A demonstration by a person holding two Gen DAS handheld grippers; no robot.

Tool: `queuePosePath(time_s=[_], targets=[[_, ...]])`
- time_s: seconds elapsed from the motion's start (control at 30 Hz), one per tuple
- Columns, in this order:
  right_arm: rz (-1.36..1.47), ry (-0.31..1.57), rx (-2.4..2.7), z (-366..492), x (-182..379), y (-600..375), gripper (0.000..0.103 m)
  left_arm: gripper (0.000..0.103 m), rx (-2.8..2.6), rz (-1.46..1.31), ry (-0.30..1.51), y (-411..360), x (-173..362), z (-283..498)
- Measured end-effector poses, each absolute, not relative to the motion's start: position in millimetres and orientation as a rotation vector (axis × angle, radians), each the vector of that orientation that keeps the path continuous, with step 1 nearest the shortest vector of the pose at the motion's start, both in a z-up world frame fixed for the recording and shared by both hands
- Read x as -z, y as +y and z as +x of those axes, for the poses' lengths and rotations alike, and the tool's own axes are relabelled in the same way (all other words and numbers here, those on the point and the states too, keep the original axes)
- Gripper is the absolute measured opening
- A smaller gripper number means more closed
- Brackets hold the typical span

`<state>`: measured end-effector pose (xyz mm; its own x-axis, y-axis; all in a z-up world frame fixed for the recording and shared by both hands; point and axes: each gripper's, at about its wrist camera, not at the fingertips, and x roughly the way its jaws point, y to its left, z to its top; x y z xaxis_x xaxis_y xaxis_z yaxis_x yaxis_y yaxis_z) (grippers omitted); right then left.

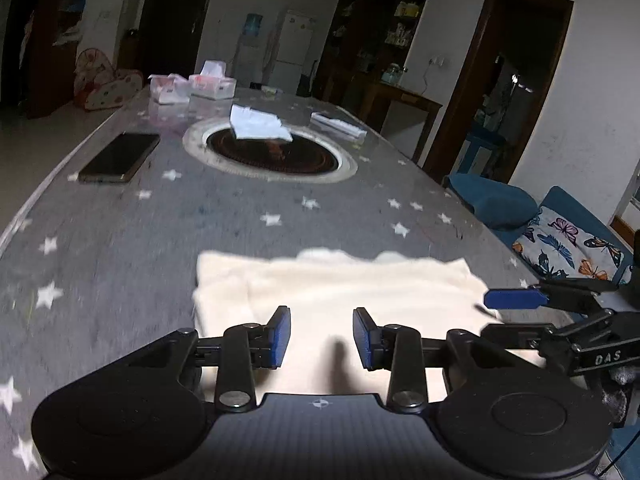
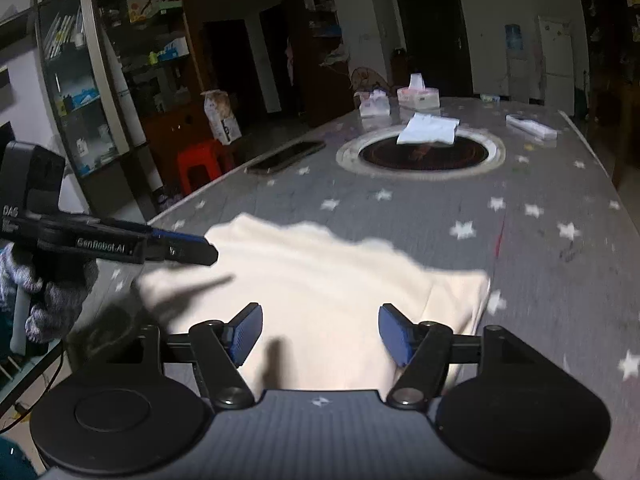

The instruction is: Fold clothes

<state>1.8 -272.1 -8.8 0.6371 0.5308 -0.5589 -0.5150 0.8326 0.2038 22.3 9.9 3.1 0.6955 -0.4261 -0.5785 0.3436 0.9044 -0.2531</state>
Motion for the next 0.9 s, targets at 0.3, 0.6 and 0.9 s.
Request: queuePosePath(time_s=[0.3,0.6,0.9], targets=[[0.155,0.691,-0.556,53.3,16.0,-269.8,0.066,0.028,0.464,-0.156,0.711,-1.3,1.4,64.3],[0.151,0.744,-0.512,66.2,32.4,-270.5,0.065,0.023,0.441,-0.189,0.761,2.2,22.2,87.7],[-0.02,0.668,-0.54,25.8,14.1,-255.1,0.073,0.026,0.433,-0.145,0.681,4.3,3.3,50.3]])
